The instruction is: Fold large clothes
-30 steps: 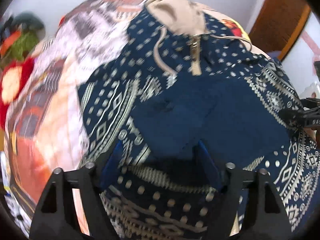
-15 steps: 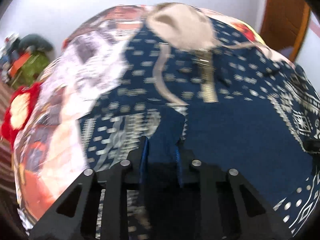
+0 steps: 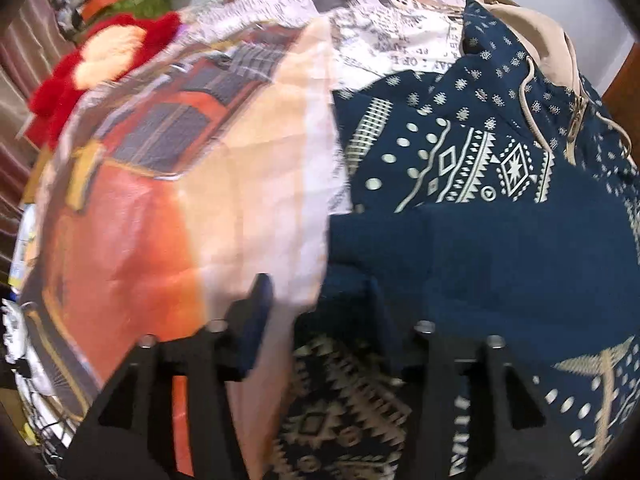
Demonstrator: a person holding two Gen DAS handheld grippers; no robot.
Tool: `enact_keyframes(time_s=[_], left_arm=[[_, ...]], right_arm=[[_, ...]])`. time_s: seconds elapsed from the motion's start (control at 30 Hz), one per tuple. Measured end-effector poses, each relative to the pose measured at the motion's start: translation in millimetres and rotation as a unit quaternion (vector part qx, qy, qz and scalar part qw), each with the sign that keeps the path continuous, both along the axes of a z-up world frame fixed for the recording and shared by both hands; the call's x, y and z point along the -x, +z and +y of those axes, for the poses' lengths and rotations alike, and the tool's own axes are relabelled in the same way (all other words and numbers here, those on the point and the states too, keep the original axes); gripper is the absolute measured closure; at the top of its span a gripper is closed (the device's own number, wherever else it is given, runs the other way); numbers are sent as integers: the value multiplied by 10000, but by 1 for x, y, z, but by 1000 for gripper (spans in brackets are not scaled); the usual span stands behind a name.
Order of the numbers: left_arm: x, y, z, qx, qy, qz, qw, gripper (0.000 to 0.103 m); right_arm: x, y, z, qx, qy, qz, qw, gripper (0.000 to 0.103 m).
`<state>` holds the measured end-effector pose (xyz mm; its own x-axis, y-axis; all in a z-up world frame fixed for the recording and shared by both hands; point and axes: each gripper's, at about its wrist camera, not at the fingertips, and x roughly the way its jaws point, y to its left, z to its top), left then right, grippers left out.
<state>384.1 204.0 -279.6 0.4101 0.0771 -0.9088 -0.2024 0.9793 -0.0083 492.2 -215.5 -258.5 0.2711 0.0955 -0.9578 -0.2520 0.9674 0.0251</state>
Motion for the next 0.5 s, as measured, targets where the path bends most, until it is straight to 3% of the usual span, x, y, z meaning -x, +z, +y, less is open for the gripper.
enact_keyframes(time_s=[0.17,0.3,0.5], left_arm=[[20,16,7,-232,22,37,9997,48],[34,38,12,-405,-85,-135,9991,48],[72,76,14,-128,-178,-619,9978,36]], right_arm=[[6,13,-10,-22,-270,-57,9996,1],[25,43,-17,-14,-290,-428,9987,1],[67,97,-19,-242,-165,-1032,9942,1]])
